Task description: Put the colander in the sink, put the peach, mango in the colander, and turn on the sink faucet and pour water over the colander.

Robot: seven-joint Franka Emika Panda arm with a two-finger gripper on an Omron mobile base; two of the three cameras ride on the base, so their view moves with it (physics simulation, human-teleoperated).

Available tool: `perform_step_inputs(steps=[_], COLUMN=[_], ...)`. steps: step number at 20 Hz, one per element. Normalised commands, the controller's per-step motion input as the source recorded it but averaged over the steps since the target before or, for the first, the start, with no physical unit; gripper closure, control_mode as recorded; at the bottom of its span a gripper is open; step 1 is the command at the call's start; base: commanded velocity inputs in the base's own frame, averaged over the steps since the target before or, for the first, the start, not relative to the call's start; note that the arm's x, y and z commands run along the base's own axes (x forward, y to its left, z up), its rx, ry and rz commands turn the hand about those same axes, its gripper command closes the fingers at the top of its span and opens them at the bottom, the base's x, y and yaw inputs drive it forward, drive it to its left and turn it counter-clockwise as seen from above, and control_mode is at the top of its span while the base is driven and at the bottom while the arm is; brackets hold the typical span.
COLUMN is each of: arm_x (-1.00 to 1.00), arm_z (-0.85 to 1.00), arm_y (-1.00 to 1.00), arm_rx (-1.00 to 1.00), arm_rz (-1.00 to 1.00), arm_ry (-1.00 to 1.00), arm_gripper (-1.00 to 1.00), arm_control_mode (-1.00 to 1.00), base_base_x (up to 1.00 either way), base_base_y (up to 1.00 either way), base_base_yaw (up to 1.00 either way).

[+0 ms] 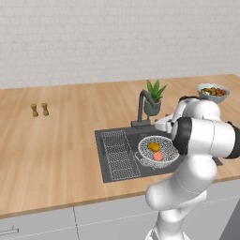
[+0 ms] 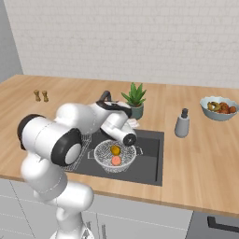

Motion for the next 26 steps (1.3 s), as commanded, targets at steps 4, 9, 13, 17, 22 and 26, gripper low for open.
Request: perform_step_inputs(steps=[4, 9, 13, 17, 22, 26], arm_x=[0.06, 0.00, 0.07, 0.08, 0.09, 0.01], arm_z=[0.00, 0.00, 0.00, 0.02, 0.02, 0.06], arm_y=[-0.07, -0.15, -0.03, 0.00, 0.09, 0.27], arm_rx=[0.01, 0.08, 0.15, 0.12, 0.06, 0.00], arm_rz=[0.15, 0.21, 0.13, 0.00, 0.00, 0.00], arm_ry=[-0.02, -0.12, -0.16, -0.17, -0.15, -0.15], arm_gripper=[-1.00, -1.00, -1.00, -1.00, -1.00, -1.00], arm_control_mode=[-1.00, -1.00, -1.00, -1.00, -1.00, -1.00], base_base_x=[0.00, 0.00, 0.00, 0.00, 0.00, 0.00], base_base_y=[0.00, 0.00, 0.00, 0.00, 0.00, 0.00], base_base_yaw=[0.00, 0.00, 0.00, 0.00, 0.00, 0.00])
